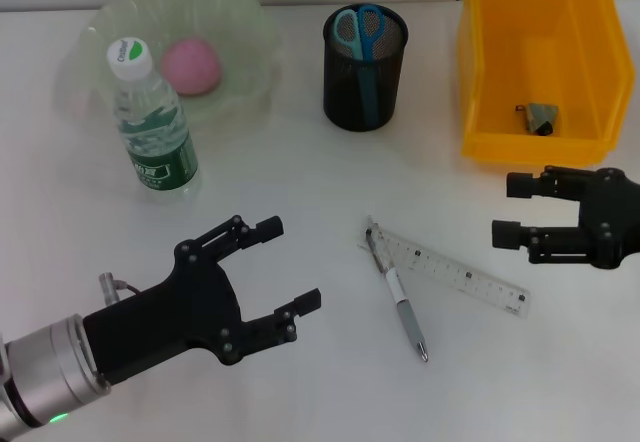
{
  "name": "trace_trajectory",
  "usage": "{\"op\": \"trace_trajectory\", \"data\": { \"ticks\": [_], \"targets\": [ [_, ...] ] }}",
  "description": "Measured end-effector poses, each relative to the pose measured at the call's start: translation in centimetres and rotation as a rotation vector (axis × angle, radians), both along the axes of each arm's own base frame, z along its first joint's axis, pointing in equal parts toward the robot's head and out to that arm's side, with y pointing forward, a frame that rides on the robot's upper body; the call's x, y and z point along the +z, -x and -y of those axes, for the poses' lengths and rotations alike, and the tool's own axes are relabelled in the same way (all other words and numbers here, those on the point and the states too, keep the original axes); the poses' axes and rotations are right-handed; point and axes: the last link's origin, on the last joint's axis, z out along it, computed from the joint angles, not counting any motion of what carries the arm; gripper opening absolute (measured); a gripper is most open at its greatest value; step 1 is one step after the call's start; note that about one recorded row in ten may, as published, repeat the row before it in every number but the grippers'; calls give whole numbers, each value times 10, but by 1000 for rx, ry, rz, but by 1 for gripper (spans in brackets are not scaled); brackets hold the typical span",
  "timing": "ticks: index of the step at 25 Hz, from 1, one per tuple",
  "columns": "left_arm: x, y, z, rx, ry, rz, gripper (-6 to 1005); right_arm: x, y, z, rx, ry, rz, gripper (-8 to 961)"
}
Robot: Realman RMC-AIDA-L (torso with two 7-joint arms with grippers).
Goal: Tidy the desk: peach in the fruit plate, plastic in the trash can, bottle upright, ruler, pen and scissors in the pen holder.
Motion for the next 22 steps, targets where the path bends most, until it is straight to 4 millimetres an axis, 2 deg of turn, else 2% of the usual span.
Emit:
{"op": "trace_trajectory", "data": {
  "ticks": [2,3,5,7,8,9,10,15,18,22],
  "targets": [
    [-2,2,-1,13,3,-11,801,8,8,-7,-43,38,83,825],
    [-4,2,-2,23,6,-19,801,16,20,-15,-87,63,176,825],
    [-4,2,-3,25,9,-20,801,20,26,-18,-114,75,227,825],
    [-5,1,-3,26,14,-18,801,27,43,-25,-163,84,311,825],
    [-6,1,-4,28,20,-17,801,34,62,-32,-202,85,391,825],
    [-6,1,-4,28,20,-17,801,34,62,-32,-202,85,391,825],
    [-7,0,-4,30,23,-17,801,36,71,-35,-214,86,423,825],
    [-8,1,-4,38,26,-18,801,29,105,-40,-124,115,578,826],
    [-9,3,-2,40,15,-31,801,20,113,-48,-45,146,727,826],
    [-10,4,-1,36,14,-41,801,11,116,-52,29,173,781,826]
  ]
}}
